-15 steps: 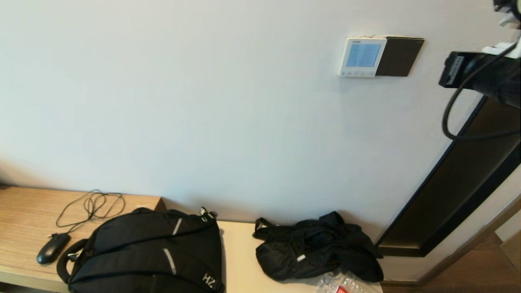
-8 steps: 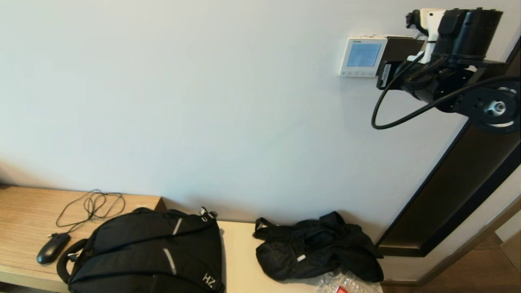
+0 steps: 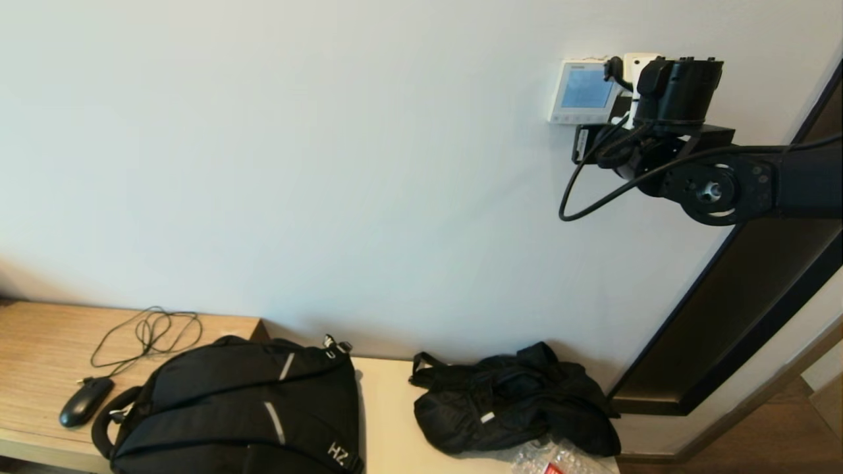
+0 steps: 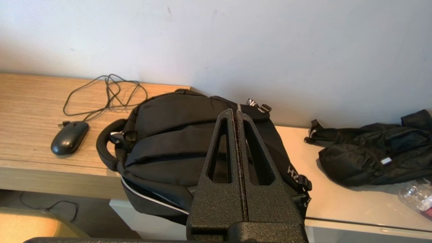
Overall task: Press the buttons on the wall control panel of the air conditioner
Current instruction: Turn on the central air conditioner
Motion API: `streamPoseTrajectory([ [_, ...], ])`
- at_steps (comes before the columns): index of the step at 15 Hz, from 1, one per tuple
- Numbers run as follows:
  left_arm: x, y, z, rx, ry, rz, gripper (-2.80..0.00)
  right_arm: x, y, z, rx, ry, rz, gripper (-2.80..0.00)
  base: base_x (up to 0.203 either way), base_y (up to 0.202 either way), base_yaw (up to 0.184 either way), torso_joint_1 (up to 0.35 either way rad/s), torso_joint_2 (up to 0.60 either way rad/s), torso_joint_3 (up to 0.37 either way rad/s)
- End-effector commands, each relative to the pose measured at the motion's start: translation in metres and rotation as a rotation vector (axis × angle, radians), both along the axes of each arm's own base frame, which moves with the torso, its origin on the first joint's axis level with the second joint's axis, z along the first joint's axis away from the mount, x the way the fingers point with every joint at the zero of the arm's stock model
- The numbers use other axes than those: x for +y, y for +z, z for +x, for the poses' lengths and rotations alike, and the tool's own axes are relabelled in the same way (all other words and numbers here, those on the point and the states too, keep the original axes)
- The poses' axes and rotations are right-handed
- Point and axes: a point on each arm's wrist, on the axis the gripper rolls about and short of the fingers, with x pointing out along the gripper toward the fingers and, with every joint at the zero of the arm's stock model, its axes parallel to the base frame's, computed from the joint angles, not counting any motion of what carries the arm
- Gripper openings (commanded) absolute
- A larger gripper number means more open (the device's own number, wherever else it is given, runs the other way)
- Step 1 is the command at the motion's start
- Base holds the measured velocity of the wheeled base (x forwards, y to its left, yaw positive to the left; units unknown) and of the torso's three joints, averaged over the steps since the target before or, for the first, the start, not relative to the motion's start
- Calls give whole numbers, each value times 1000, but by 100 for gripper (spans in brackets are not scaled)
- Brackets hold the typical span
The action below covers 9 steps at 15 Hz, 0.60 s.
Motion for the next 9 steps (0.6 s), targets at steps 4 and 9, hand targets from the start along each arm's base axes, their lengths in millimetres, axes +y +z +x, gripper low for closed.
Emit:
streamPoseTrajectory([
  [4,0,0,0,-1,0,-1,-280,-2,5,0,-20,-7,3,-280,0,0,0,0,0,0],
  [9,0,0,0,0,0,-1,-280,-3,18,-1,-62,-9,8,-280,0,0,0,0,0,0],
])
